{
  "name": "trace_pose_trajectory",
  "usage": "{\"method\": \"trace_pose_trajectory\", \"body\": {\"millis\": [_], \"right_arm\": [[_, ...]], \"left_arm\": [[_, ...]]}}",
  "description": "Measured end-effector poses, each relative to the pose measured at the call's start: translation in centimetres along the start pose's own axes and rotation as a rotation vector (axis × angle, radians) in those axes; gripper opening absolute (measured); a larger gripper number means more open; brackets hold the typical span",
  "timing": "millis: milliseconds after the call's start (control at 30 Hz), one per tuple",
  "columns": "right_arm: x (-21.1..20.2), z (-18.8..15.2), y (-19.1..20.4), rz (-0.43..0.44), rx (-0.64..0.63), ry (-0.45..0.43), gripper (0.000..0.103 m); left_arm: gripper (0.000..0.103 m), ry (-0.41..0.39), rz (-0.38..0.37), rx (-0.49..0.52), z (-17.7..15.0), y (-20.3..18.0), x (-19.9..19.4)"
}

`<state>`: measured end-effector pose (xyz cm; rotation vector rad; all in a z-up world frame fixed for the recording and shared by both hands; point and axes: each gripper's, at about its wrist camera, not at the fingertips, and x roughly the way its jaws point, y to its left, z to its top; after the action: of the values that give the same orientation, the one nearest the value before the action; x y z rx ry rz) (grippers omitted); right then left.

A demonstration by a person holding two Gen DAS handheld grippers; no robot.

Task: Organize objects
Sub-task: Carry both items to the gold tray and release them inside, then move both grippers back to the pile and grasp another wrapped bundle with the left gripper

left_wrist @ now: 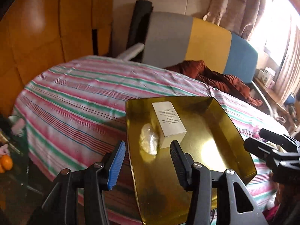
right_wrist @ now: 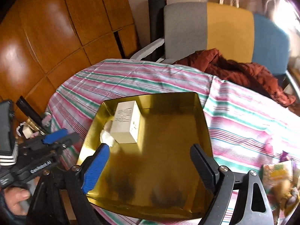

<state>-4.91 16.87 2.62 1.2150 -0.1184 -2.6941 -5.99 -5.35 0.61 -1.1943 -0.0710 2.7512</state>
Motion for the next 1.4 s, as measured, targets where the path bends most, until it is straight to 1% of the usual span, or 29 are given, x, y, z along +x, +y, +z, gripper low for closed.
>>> {"method": "trace_pose_trajectory", "body": {"millis": [167,300,367,533,600,667,733,800,833,933,967,1000,1200,1300,1400], "right_arm": [[-1.9,-2.0,0.4,-0.064,-0.036,-0.079,0.094],[-3.4,-3.4,0.5,-0.113,-0.069,-0.148,0.098],[-4.1,-4.0,0.4,-0.129,-0.08,-0.173,0.102],[-5.0,-4.9,-0.4,-0.145,-0.076,-0.186,0.103],[-5.4,-5.2,-1.1,-0.14,-0.051,-0.184,0.103],[-5.7,-5.5,-2.5,-0.112,0.007,-0.174,0.103],[-6.4,-5.9,-3.7,-0.13,0.04,-0.185,0.103],[-6.9,-6.2,-4.5,-0.161,0.046,-0.185,0.103],[-7.4,-6.4,-5.2,-0.184,0.055,-0.189,0.103],[-8.9,-7.0,-7.6,-0.231,0.095,-0.194,0.103],[-9.4,-7.1,-8.3,-0.242,0.112,-0.194,0.103],[-10.0,-7.4,-9.3,-0.254,0.131,-0.194,0.103],[-14.5,-9.5,-15.6,-0.388,0.274,-0.205,0.103],[-16.7,-10.9,-18.8,-0.454,0.351,-0.202,0.103],[-18.7,-12.5,-21.5,-0.505,0.432,-0.195,0.103]], "left_arm": [[0.05,-0.068,0.06,0.033,-0.8,-1.0,-1.2],[0.05,-0.078,0.069,0.062,-1.4,-1.7,-1.7],[0.05,-0.076,0.063,0.068,-1.7,-1.9,-1.7],[0.05,-0.072,0.016,0.084,-2.6,-2.4,-1.9],[0.05,-0.074,0.008,0.1,-2.7,-2.9,-2.0],[0.05,-0.08,0.003,0.125,-2.9,-3.6,-2.1],[0.05,-0.079,0.003,0.15,-3.0,-4.4,-2.2],[0.05,-0.074,-0.018,0.163,-3.0,-5.0,-2.3],[0.05,-0.069,-0.034,0.172,-3.1,-5.4,-2.2],[0.05,-0.051,-0.12,0.217,-3.2,-7.0,-2.3],[0.05,-0.045,-0.135,0.235,-3.3,-7.6,-2.2],[0.05,-0.035,-0.153,0.258,-3.5,-8.3,-2.1],[0.05,0.047,-0.29,0.353,-4.8,-12.9,-1.3],[0.05,0.089,-0.377,0.43,-5.5,-15.7,-1.2],[0.05,0.142,-0.486,0.517,-6.5,-18.8,-1.0]]}}
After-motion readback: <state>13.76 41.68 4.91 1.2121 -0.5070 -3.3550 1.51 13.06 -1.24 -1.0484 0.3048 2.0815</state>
